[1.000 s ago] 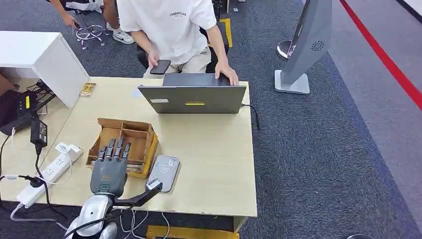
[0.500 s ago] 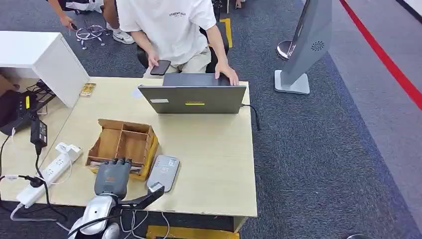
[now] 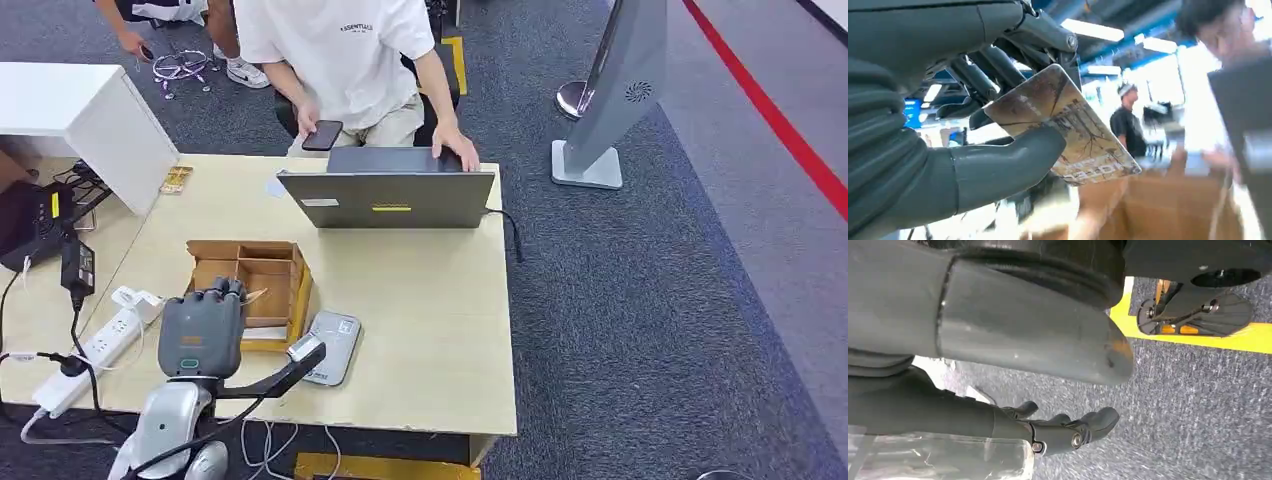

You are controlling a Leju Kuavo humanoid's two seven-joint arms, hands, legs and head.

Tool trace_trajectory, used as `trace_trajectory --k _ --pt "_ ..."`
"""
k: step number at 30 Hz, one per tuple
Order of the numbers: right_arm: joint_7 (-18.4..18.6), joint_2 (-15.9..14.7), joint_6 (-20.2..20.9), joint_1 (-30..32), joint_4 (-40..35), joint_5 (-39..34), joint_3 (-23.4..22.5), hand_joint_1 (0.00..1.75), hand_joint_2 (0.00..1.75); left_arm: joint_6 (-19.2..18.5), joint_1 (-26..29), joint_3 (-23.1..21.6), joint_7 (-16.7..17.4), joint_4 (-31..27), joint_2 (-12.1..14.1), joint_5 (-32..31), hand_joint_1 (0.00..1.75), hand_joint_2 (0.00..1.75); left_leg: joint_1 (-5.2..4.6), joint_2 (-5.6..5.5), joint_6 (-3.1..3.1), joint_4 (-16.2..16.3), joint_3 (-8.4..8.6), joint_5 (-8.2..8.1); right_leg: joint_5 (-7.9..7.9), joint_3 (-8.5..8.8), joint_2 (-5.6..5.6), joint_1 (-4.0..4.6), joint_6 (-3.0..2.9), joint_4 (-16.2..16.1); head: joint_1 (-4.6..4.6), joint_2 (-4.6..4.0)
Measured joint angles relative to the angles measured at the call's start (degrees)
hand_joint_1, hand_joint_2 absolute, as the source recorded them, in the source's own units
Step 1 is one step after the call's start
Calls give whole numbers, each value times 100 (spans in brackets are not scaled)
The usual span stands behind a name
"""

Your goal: Pass the card to the sensor for recognition and then transmit it.

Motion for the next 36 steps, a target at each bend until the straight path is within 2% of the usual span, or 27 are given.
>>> trace_trajectory --k 5,7,9,11,13,15,19,24,28,29,33,36 --pt "-48 0 2 9 -2 -87 -124 0 0 -164 -26 -336 -11 -1200 423 364 175 175 0 0 0 0 1 0 -1 -3 0 0 -1 0 -2 0" --pt "-39 0 2 8 0 -55 -127 0 0 -157 -168 -371 83 -1474 500 537 175 175 1 -1 0 0 1 0 -1 -7 -2 0 -1 0 -2 0" --pt "48 0 0 6 0 64 -127 0 0 -201 -601 -371 243 -1553 505 618 175 175 1 -13 4 0 -4 6 -1 -10 -24 1 0 0 0 0" --pt "138 4 2 -8 2 234 -100 0 0 -214 -1121 -347 372 -1524 494 443 175 175 0 -18 3 0 -5 11 4 3 -27 0 1 0 2 0" --pt "192 13 0 -10 7 403 -50 0 0 34 -1652 -253 459 -1239 476 56 175 175 0 -17 6 0 -5 19 13 3 -25 0 2 0 2 0" --pt "210 13 0 -16 26 549 27 0 0 355 -2137 -104 527 -703 483 -125 175 175 0 -18 3 0 -2 25 17 3 -25 0 1 0 0 0" --pt "120 13 2 -37 70 623 171 0 0 794 -2998 81 682 973 597 -138 175 175 1 -12 -4 0 1 39 28 0 -14 1 -12 4 -4 0" --pt "13 13 0 -47 96 527 221 0 0 870 -3400 81 852 2260 623 -140 175 175 0 -12 -5 0 -4 39 28 -2 -12 0 -12 4 2 0" --pt "17 13 2 -52 105 440 223 0 0 844 -3435 101 835 2624 596 -138 175 175 0 -13 -1 1 -10 35 25 -5 -15 0 -10 2 0 0" --pt "17 13 0 -53 109 404 223 0 0 811 -3423 158 784 2657 583 -138 0 175 0 -14 -1 1 -13 34 25 -7 -16 0 -10 2 0 0" --pt "46 13 0 -53 111 348 223 0 0 638 -3358 427 531 2740 498 -138 0 175 0 -7 -3 1 -14 33 25 -12 -11 0 -9 3 0 0" --pt "70 13 0 -53 111 359 223 0 0 667 -3226 619 345 2738 437 -127 0 175 0 -9 -3 1 -15 33 25 -12 -13 0 -10 3 0 0"
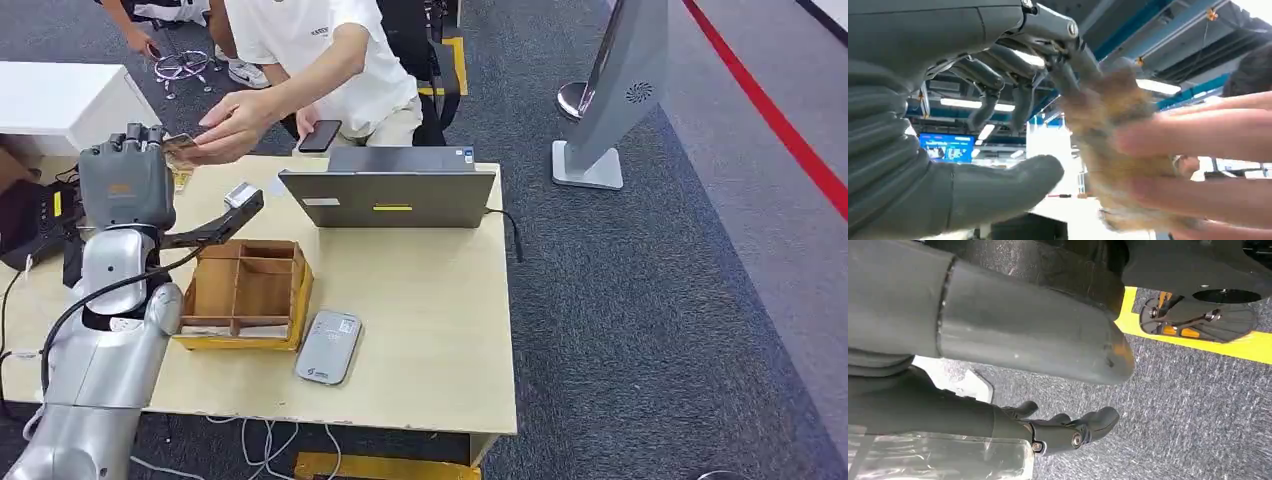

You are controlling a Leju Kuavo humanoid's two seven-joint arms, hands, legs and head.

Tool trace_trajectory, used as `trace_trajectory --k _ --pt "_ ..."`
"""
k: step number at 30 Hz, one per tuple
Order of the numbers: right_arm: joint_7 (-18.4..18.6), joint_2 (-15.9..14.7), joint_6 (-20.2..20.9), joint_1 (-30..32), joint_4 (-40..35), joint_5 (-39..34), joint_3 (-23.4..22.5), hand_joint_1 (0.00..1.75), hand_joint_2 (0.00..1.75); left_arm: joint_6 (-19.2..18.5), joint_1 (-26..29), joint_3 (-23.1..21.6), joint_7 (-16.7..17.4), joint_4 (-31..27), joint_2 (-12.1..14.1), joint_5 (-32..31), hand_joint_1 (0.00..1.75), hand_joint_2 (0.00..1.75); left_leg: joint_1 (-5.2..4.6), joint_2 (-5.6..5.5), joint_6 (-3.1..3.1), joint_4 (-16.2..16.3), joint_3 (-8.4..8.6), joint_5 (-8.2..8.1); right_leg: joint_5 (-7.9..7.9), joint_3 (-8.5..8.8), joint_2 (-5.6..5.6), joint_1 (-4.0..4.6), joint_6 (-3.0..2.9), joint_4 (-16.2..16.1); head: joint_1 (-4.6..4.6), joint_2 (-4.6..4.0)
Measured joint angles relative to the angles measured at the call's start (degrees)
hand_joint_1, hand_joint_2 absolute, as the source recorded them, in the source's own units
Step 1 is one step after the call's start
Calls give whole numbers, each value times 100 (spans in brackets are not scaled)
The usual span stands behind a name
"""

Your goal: Pass the card to the sensor for recognition and then transmit it.

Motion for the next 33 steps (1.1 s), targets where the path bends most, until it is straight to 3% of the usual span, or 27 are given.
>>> trace_trajectory --k 4,9,14,18,20,21,23,25,28,29,31,32,33 --pt "13 0 0 8 0 -57 0 0 0 105 420 100 -359 -447 -41 110 0 175 0 1 0 0 -4 -1 -1 0 1 0 1 0 2 0" --pt "-29 -2 0 28 0 -212 -13 0 0 241 1241 173 -783 -1686 7 825 0 175 0 5 0 0 -6 -12 -7 -2 3 0 2 -1 2 0" --pt "-72 -9 2 65 -2 -439 -131 0 0 1050 2622 700 -1832 -3386 293 2981 0 175 0 16 -5 -6 9 -32 -31 1 16 0 -1 2 0 0" --pt "-107 -15 0 103 -7 -501 -203 0 0 1182 3776 1678 -2836 -4191 328 4640 0 175 1 15 -8 -6 11 -43 -50 5 14 0 0 2 0 0" --pt "-295 -28 0 190 -26 -505 -221 0 0 836 4206 2410 -3308 -4374 176 5734 0 175 1 8 -4 -6 10 -50 -58 10 6 0 7 -1 -2 0" --pt "-372 -46 2 240 -44 -503 -240 0 0 326 4316 2944 -3517 -4371 -53 6448 0 175 0 2 6 -6 8 -57 -69 22 -4 -1 15 -1 2 0" --pt "-433 -57 0 305 -85 -494 -297 0 0 -824 4346 4072 -3319 -4170 -517 7816 0 175 -1 3 7 -6 14 -59 -71 26 -2 -1 18 -3 18 0" --pt "-455 -63 0 331 -116 -468 -339 0 0 -1605 4269 5181 -3247 -3576 -825 8462 0 175 0 10 1 -6 22 -66 -68 26 5 0 14 -3 13 0" --pt "-428 -68 2 334 -127 -301 -343 0 0 -1801 3864 6712 -2657 -2143 -1124 8796 0 175 -1 18 0 -10 34 -67 -66 36 14 -2 9 -2 11 0" --pt "-352 -68 2 308 -127 -250 -343 0 0 -1840 3742 7254 -2360 -1472 -1213 8969 0 0 -1 20 -6 -10 44 -70 -66 36 18 -2 9 -2 4 0" --pt "-223 -68 0 273 -122 -173 -343 0 0 -1849 3669 7950 -2106 -499 -1353 9141 0 0 -2 19 -5 -8 44 -71 -67 35 20 -2 10 -5 -9 0" --pt "-166 -68 2 250 -116 -120 -341 0 0 -1759 3631 8215 -1940 30 -1506 9090 0 175 -3 10 0 -7 43 -74 -74 36 9 -4 21 -9 -4 0" --pt "-135 -68 2 231 -107 -103 -339 0 0 -1637 3594 8402 -1866 437 -1581 9009 0 175 -5 0 8 -4 43 -79 -76 46 -1 -7 25 -15 2 0"
